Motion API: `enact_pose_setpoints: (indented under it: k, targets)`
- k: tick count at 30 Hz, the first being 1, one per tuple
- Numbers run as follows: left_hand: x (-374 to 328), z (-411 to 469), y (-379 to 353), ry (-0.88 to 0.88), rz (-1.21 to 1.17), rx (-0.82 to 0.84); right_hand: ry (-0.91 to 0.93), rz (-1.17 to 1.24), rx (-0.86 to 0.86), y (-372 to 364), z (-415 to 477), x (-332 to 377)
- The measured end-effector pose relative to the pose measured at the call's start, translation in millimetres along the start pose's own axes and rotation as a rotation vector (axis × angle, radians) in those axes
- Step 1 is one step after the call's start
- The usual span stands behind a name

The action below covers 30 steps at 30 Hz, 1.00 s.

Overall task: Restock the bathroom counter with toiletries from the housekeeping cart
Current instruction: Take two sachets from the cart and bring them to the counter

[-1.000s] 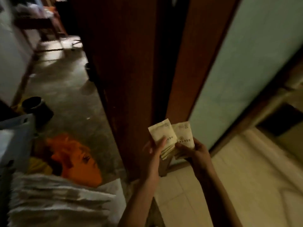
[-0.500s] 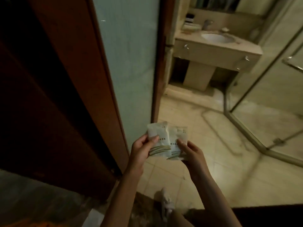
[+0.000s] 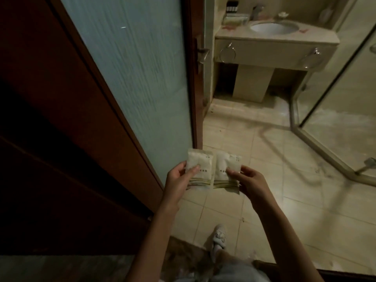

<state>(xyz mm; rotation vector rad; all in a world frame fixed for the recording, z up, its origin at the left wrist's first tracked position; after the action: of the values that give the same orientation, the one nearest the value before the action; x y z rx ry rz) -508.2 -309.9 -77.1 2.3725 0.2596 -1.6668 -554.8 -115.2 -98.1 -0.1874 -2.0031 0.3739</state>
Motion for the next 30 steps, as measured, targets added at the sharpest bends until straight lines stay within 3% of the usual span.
enact_pose_setpoints:
  k: [8, 18, 30]
  targets:
    - [-12, 82, -52, 0.093, -0.038, 0.051, -0.01, -0.001, 0.051, 13, 80, 35]
    - [-48, 173, -150, 0.036, -0.001, 0.143, 0.071, 0.084, -0.09, 78, 150, 99]
    - [-100, 330, -215, -0.045, -0.04, 0.035, 0.229, 0.117, -0.248, 121, 295, 181]
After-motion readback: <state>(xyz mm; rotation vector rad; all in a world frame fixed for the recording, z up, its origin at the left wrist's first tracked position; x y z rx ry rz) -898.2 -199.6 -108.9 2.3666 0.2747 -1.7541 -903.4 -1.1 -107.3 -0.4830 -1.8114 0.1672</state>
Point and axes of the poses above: each hand's wrist, its own z-axis towards the middle knuckle, its own y-axis out of the back of the hand, x = y × z, the point moved 8 cm from there along z, towards the middle knuckle, and after that the axes turned 12 degrees about z, right-handed, at the moved point
